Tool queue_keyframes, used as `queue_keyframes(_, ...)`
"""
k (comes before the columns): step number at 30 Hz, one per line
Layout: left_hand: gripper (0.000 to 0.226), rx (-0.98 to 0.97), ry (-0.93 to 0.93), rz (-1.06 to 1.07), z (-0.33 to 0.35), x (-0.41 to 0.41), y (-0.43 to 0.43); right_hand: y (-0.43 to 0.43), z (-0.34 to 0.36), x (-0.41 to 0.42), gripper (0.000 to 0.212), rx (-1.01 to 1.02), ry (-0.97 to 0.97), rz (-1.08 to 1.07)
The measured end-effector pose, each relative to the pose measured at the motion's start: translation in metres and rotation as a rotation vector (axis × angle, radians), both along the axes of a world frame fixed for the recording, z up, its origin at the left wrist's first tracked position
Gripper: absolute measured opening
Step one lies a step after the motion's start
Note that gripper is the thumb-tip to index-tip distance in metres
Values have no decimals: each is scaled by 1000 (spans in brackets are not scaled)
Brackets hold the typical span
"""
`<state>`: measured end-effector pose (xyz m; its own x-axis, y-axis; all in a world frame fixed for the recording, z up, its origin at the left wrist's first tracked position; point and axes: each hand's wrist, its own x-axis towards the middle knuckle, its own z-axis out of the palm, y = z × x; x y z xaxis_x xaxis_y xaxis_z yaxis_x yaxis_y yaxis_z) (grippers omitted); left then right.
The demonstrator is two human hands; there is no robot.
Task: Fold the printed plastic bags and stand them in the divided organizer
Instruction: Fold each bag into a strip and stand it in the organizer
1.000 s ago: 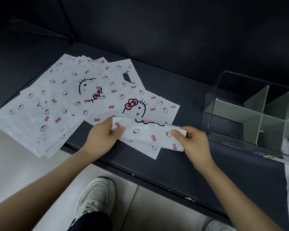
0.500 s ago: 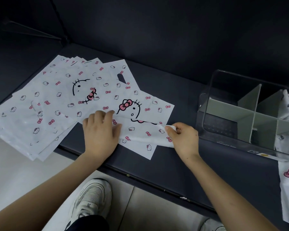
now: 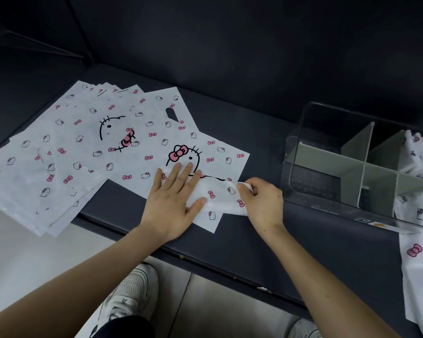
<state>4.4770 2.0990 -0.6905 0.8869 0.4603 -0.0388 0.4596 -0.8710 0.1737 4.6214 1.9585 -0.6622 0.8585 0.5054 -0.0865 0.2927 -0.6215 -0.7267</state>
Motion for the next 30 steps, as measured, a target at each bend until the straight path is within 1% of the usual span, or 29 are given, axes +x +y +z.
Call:
queue_keyframes(1,71,4,14,1,0,0,0,1,1,-2,17,-10,-13,-3)
queue_keyframes(2,73,7,26,3,1,1,0,3,1,-5,12,-33,-69,-13)
queue_keyframes(3,74,9,29,5,2,1,-1,4,1,-8,4,-82,-227,-13)
queue_keyframes(5,76,10,26,9,4,0,-2,7,-3,-21,27,-229,-615,62)
queue_keyframes(6,77,12,30,10,4,1,-2,9,-6,-27,36,-271,-739,135)
queue_keyframes(7,78,13,29,12,3,1,-2,11,-12,-30,40,-287,-809,243)
queue_keyframes(9,79,6,13,18,3,1,-3,12,-21,-35,40,-315,-793,420)
queue_keyframes(11,77,-1,21,18,3,2,-3,10,-27,-35,39,-376,-703,468)
queue_keyframes(13,76,-3,38,15,4,2,-3,4,-26,-33,48,-456,-622,490)
queue_keyframes(15,77,-2,45,12,5,2,-2,-7,-25,-29,51,-483,-592,486)
queue_keyframes(21,76,7,58,-5,3,3,3,-33,-23,-22,54,-532,-543,386)
queue_keyframes(24,76,7,51,-9,2,3,3,-31,-20,-22,52,-495,-576,343)
queue_keyframes(27,76,6,79,-50,5,3,6,-22,-11,-20,47,-369,-593,301)
queue_keyframes(29,76,-6,84,-102,9,4,10,-14,-2,-14,37,-301,-514,266)
queue_keyframes(30,75,-2,83,-135,10,4,12,-10,4,-10,37,-301,-425,259)
